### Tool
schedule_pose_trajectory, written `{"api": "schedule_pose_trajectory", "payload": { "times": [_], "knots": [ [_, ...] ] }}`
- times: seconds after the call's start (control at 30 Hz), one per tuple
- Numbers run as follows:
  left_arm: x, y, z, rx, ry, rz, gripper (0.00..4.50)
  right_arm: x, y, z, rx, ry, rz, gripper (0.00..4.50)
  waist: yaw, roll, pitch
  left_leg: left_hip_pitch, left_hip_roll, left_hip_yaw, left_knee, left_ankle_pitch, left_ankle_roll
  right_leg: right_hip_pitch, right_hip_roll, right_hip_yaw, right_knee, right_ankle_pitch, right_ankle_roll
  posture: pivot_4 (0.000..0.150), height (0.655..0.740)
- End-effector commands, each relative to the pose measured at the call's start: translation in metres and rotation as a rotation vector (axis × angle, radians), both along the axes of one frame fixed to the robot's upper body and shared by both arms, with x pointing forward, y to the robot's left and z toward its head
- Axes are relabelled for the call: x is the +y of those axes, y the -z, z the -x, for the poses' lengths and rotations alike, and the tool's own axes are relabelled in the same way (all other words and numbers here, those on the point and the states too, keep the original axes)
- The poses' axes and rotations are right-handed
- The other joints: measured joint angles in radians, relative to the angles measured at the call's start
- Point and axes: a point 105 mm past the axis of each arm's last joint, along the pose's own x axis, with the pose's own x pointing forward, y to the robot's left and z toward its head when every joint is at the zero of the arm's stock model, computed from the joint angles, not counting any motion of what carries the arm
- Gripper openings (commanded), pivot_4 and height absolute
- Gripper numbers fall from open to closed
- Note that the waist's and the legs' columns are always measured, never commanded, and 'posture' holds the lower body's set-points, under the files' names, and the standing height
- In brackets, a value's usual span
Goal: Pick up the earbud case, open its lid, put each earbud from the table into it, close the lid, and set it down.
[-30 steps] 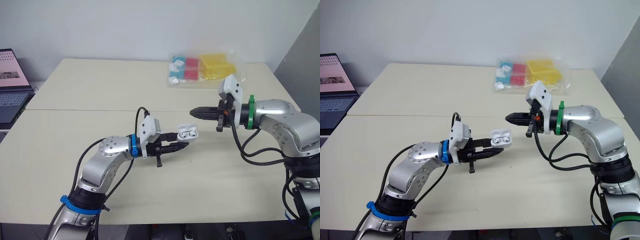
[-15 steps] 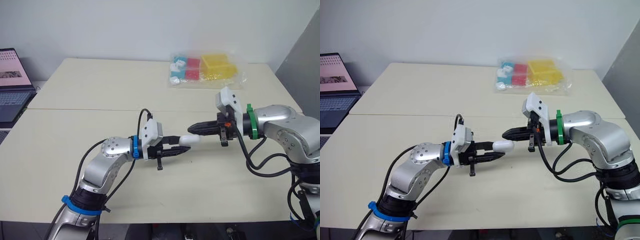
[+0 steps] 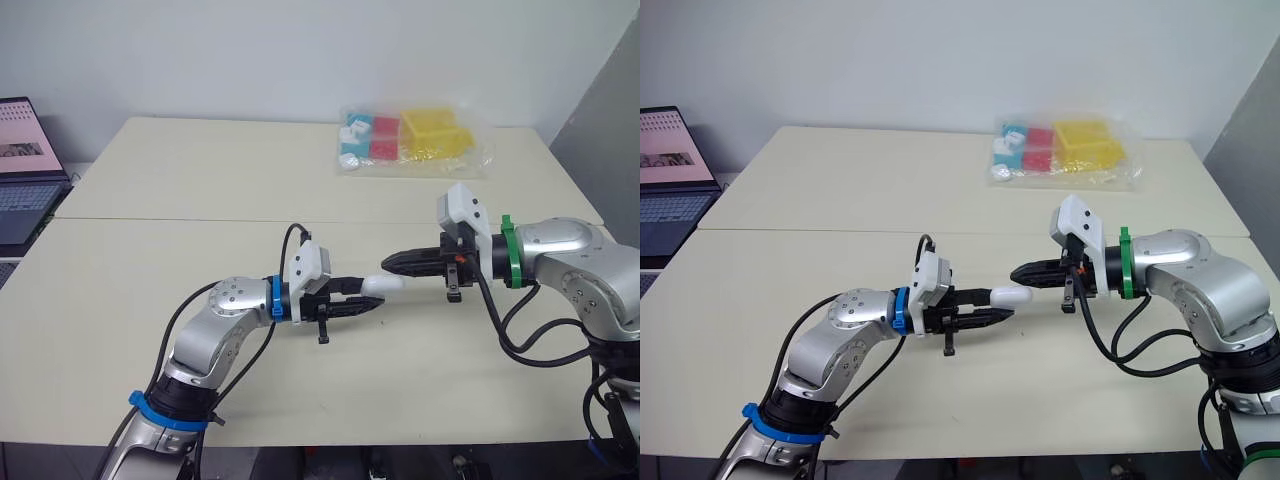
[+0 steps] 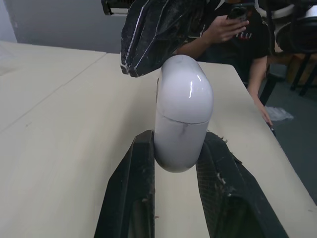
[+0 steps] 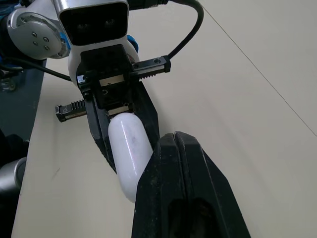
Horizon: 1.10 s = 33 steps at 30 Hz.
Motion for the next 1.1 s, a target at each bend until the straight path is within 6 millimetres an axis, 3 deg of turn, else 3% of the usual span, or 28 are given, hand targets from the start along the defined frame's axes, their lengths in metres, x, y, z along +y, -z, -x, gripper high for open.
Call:
{"api": "schedule_pose_trajectory", "payload": {
  "times": [0.03,0.17,0.33,0.5,0.8,0.93,1.1],
  "knots": [
    [0.01,-0.005,-0.013,0.14,-0.067,0.013,0.79,-0.022,0.004,-0.005,-0.173,0.06,0.116,0.0,0.004,0.0,0.0,0.0,0.0,-0.001,0.0,0.0,0.0,0.001,0.0,-0.002,-0.001,0.0,0.0,0.15,0.74],
    [0.006,0.006,-0.019,0.296,-0.085,-0.001,0.79,-0.039,0.012,-0.012,-0.299,0.139,0.178,0.0,0.002,0.0,0.0,0.0,-0.001,0.0,0.0,0.0,0.0,0.0,0.0,0.0,-0.001,0.0,0.0,0.15,0.74],
    [0.002,0.02,-0.039,0.468,-0.19,-0.017,0.79,-0.046,0.024,-0.002,-0.307,0.154,0.2,0.0,0.001,0.0,0.0,0.0,-0.001,0.0,0.0,0.0,0.0,0.001,0.0,0.0,0.0,0.0,0.0,0.15,0.74],
    [-0.002,0.033,-0.045,0.725,-0.189,-0.028,0.79,-0.04,0.04,0.019,-0.265,0.131,0.21,0.0,-0.001,0.0,0.0,0.0,-0.001,-0.002,0.001,0.0,0.0,0.001,0.001,-0.002,0.0,0.0,0.0,0.15,0.74],
    [0.011,0.052,-0.048,0.888,-0.231,-0.106,0.79,-0.029,0.047,0.033,-0.213,0.131,0.186,0.0,-0.005,0.0,0.0,0.002,-0.001,-0.002,0.001,0.0,0.0,0.003,0.0,-0.002,0.001,0.0,0.0,0.15,0.74],
    [0.018,0.057,-0.05,0.892,-0.265,-0.129,1.97,-0.027,0.045,0.032,-0.217,0.126,0.186,0.0,-0.006,0.0,0.0,0.003,-0.001,-0.002,0.0,0.0,0.0,0.003,0.0,-0.001,0.001,0.0,0.0,0.15,0.74],
    [0.046,0.063,-0.037,0.88,-0.305,-0.197,3.56,-0.027,0.039,0.03,-0.227,0.109,0.196,0.0,-0.025,0.0,0.0,0.003,0.0,-0.002,0.0,0.0,0.0,0.003,0.0,-0.001,0.001,0.0,0.0,0.15,0.74]
  ]
}}
